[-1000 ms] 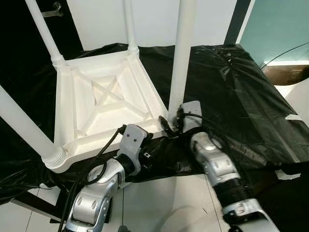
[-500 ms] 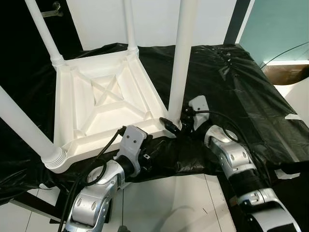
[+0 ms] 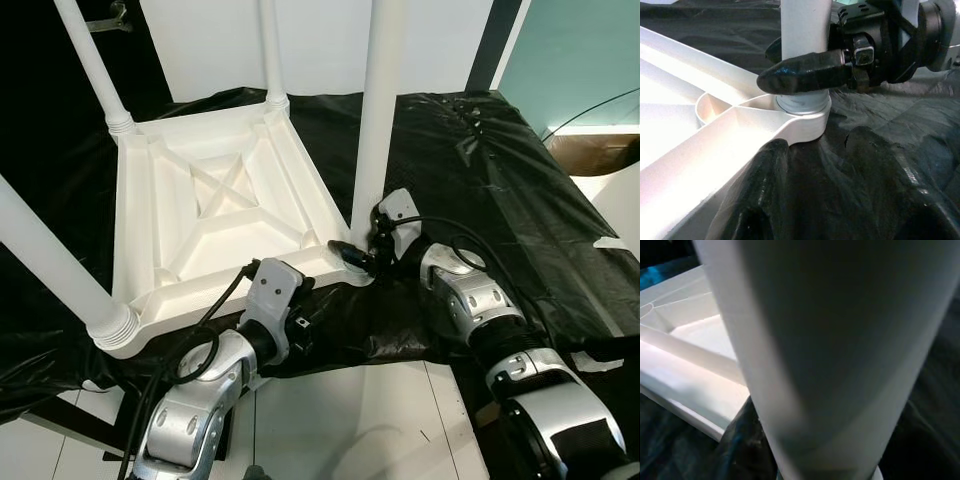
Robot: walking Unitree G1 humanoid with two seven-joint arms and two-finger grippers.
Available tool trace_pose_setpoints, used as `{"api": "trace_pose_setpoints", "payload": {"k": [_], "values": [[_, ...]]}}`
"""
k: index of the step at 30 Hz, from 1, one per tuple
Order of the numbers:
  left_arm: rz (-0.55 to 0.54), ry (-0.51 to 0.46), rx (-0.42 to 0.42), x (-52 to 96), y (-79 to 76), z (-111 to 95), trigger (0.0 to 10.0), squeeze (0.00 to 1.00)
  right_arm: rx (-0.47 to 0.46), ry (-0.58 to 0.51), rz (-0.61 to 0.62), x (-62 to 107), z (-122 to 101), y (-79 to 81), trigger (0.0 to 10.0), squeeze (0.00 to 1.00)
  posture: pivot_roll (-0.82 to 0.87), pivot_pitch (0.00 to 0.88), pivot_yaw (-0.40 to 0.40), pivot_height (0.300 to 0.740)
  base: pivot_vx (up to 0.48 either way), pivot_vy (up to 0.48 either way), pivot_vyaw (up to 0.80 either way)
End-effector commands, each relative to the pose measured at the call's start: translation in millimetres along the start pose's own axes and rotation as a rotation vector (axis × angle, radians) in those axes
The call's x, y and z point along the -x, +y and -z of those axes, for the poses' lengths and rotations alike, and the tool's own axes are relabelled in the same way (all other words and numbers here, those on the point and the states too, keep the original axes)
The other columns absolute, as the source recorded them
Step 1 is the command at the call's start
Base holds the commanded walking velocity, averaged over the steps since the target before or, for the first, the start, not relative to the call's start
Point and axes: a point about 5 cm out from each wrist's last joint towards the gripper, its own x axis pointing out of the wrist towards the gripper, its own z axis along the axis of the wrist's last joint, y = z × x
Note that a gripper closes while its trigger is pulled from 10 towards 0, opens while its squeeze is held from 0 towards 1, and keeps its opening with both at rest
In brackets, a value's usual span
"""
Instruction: Building children table
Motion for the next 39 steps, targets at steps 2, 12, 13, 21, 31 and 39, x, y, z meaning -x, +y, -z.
{"api": "trace_pose_setpoints", "payload": {"k": [2,12,13,21,31,39], "values": [[-0.029,0.013,0.009,1.4,-1.1,3,10.0,0.0,-0.026,0.054,0.043,-1.1,10,0.5,0.0,0.0,0.12,0.019,-0.041,0.74,0.0,0.0,0.0],[-0.026,0.012,0.015,0.0,-3.2,4,10.0,0.0,-0.114,0.086,0.251,0.4,23,4.5,0.0,0.0,0.12,0.007,-0.052,0.74,0.0,0.0,0.0],[-0.025,0.012,0.015,-0.2,-3.6,4,10.0,0.0,-0.139,0.095,0.295,0.6,25,5.1,0.0,0.0,0.12,0.007,-0.052,0.74,0.0,0.0,0.0],[-0.015,0.014,0.02,-1.3,-4.8,5,10.0,0.0,-0.203,0.109,0.608,-0.5,29,17.0,0.0,0.0,0.1,0.012,-0.046,0.74,0.0,0.0,0.0],[0.004,0.012,0.013,-5.2,-3.5,3,10.0,0.0,-0.22,-0.014,0.59,1.2,11,31.1,10.0,0.0,0.06,0.017,-0.025,0.74,0.0,0.0,0.0],[0.011,0.003,0.007,-8.1,-2.3,0,10.0,0.0,-0.169,-0.085,0.513,22.5,4,17.7,10.0,1.0,0.04,0.024,-0.017,0.74,0.0,0.0,0.0]]}}
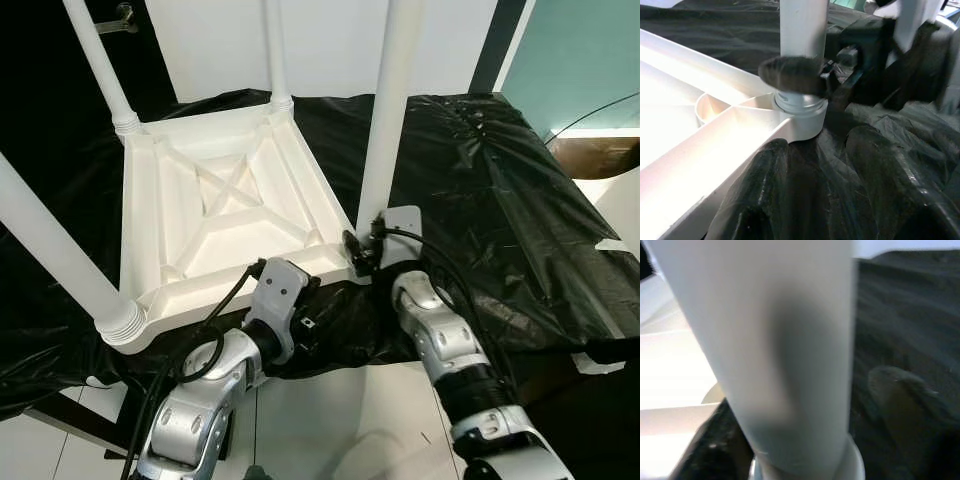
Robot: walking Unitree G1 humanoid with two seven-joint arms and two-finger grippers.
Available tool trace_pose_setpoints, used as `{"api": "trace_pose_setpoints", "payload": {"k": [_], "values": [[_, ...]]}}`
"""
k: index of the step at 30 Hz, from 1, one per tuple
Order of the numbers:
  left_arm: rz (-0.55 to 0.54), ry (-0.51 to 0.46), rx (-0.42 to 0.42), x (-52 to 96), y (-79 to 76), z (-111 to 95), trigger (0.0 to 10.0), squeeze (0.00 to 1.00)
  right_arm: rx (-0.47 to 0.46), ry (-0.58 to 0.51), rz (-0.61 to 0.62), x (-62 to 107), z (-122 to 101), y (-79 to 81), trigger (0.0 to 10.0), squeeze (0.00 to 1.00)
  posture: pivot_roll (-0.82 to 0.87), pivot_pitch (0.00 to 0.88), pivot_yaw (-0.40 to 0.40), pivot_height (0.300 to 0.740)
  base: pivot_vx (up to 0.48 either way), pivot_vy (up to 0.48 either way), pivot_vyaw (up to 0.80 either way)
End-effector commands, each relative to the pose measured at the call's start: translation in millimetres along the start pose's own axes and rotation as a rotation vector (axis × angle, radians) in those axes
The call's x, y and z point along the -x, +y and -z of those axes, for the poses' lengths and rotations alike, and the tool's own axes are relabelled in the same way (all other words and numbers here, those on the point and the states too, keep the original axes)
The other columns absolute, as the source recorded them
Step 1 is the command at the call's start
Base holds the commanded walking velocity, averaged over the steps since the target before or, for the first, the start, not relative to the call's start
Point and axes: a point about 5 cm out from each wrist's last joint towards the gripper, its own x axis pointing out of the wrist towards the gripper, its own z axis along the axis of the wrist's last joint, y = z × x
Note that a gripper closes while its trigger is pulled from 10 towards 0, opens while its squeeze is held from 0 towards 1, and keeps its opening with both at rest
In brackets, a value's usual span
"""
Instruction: Building children table
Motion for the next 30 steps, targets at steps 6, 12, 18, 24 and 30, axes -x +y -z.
{"api": "trace_pose_setpoints", "payload": {"k": [6,12,18,24,30], "values": [[-0.006,0.005,0.009,0.0,-1.5,2,10.0,0.0,0.02,-0.027,-0.185,13.9,-4,-24.2,10.0,0.99,0.04,0.031,-0.016,0.74,0.0,0.0,0.0],[-0.003,0.01,0.006,0.7,-0.3,2,10.0,0.0,0.055,-0.02,-0.321,10.6,-6,-30.5,10.0,0.0,0.04,0.031,-0.014,0.74,0.0,0.0,0.0],[-0.002,0.007,-0.008,-0.8,3.8,-1,10.0,0.0,0.103,-0.011,-0.41,-6.6,-12,-32.1,10.0,0.0,0.05,0.031,-0.017,0.74,0.0,0.0,0.0],[-0.01,0.007,-0.006,0.1,2.9,0,10.0,0.0,0.113,0.005,-0.491,-16.8,-14,-26.9,10.0,0.0,0.06,0.027,-0.022,0.74,0.0,0.0,0.0],[-0.02,0.003,-0.005,-0.8,4.2,-1,10.0,0.0,0.145,0.056,-0.654,-19.2,-3,-9.9,2.5,0.0,0.07,0.016,-0.025,0.74,0.0,0.0,0.0]]}}
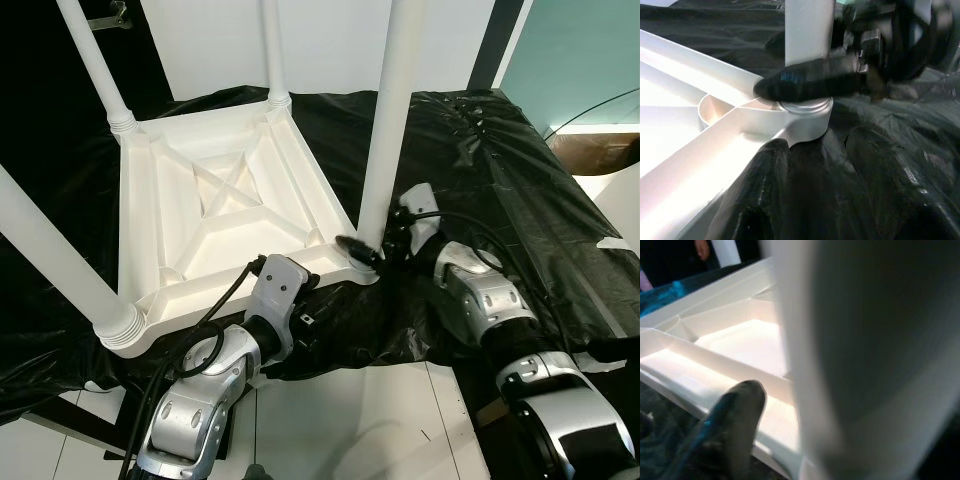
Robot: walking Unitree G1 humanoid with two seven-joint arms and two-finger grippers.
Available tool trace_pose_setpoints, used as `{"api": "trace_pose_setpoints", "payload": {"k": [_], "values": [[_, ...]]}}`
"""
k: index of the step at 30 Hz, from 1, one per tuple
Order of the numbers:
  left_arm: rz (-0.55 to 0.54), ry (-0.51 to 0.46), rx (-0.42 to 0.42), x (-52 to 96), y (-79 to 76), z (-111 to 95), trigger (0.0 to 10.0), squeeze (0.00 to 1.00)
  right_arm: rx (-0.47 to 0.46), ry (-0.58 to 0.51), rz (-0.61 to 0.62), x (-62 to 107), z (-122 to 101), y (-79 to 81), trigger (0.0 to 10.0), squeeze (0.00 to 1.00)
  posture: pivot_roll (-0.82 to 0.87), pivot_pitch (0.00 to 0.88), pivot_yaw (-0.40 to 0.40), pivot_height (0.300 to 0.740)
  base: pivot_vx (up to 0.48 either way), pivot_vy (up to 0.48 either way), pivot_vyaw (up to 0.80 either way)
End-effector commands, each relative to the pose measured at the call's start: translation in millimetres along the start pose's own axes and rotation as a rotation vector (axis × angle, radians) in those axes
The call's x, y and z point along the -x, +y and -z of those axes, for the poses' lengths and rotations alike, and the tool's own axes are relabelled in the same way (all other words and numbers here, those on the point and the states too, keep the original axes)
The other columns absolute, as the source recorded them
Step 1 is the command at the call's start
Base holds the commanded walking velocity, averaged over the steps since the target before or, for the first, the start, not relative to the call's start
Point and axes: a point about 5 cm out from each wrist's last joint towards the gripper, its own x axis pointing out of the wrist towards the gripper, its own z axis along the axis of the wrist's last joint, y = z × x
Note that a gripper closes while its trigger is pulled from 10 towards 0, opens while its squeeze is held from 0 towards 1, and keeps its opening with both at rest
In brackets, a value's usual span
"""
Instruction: Building children table
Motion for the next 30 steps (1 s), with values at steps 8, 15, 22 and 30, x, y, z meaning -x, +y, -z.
{"api": "trace_pose_setpoints", "payload": {"k": [8,15,22,30], "values": [[-0.026,0.008,0.002,0.9,3.3,3,10.0,0.0,0.0,0.062,-0.058,1.8,14,1.2,0.0,0.0,0.07,0.002,-0.032,0.74,0.0,0.0,0.0],[-0.024,0.01,0.005,0.8,1.2,4,10.0,0.0,-0.026,0.073,0.011,6.7,17,-3.5,0.0,0.0,0.07,0.0,-0.043,0.74,0.0,0.0,0.0],[-0.018,0.01,0.011,-0.5,-1.2,6,10.0,0.0,-0.061,0.11,0.255,4.3,26,-1.7,4.5,0.0,0.06,0.0,-0.049,0.74,0.0,0.0,0.0],[-0.015,0.004,0.015,-1.2,-1.1,5,10.0,0.0,-0.179,0.135,0.613,0.7,35,13.7,10.0,0.0,0.06,0.0,-0.049,0.74,0.0,0.0,0.0]]}}
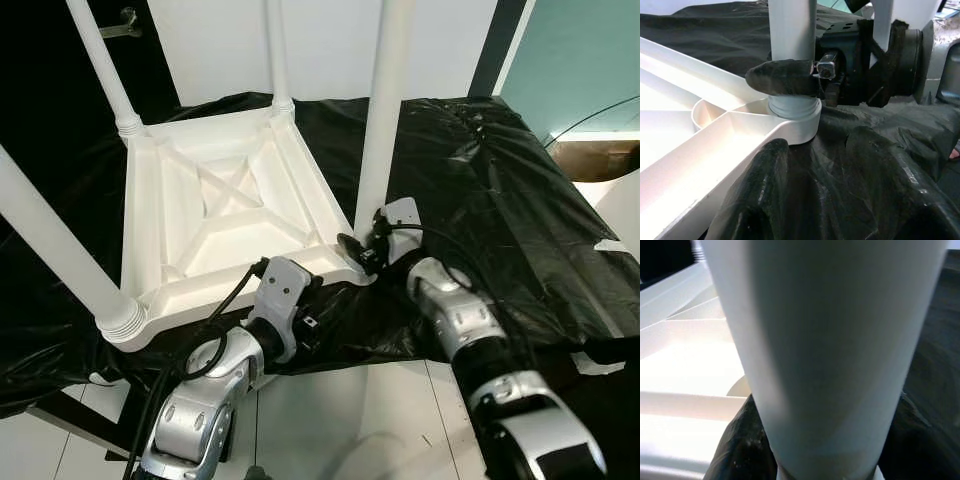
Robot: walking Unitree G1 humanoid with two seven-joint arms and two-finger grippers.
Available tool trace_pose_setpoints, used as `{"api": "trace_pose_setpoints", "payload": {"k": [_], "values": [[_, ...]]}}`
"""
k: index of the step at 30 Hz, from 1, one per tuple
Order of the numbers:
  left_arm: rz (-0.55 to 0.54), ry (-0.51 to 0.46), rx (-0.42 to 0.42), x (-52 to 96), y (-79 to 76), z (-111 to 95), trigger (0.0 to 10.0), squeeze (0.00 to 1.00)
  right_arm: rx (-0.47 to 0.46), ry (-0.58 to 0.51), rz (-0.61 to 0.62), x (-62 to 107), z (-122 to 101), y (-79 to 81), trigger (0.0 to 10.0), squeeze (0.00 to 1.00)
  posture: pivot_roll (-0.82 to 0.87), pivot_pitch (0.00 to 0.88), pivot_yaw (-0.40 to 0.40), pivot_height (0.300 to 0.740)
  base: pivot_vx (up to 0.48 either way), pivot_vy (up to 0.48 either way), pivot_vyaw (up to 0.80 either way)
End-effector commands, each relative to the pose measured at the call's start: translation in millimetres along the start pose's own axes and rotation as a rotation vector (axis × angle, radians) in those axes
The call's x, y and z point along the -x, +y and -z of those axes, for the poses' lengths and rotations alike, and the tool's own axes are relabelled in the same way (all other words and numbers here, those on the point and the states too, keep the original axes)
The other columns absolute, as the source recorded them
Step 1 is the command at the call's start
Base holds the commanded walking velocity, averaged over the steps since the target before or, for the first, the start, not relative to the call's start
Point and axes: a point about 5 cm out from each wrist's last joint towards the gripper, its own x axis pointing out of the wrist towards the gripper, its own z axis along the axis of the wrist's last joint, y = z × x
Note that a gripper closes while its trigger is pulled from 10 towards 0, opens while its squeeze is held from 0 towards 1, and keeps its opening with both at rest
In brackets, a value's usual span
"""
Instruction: Building children table
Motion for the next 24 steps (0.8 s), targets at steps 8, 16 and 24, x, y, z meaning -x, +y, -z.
{"api": "trace_pose_setpoints", "payload": {"k": [8,16,24], "values": [[-0.02,0.011,0.011,2.1,1.6,3,10.0,0.0,-0.1,0.079,0.203,15.3,21,16.9,10.0,0.0,0.07,0.0,-0.037,0.74,0.0,0.0,0.0],[-0.026,0.018,0.004,1.1,5.1,2,10.0,0.0,-0.077,0.018,0.216,19.2,10,12.8,10.0,0.0,0.06,0.0,-0.026,0.74,0.0,0.0,0.0],[-0.033,0.005,0.002,-0.5,7.3,-1,10.0,0.0,-0.053,-0.047,0.1,21.1,-5,-12.1,10.0,1.0,0.05,0.0,-0.042,0.74,0.0,0.0,0.0]]}}
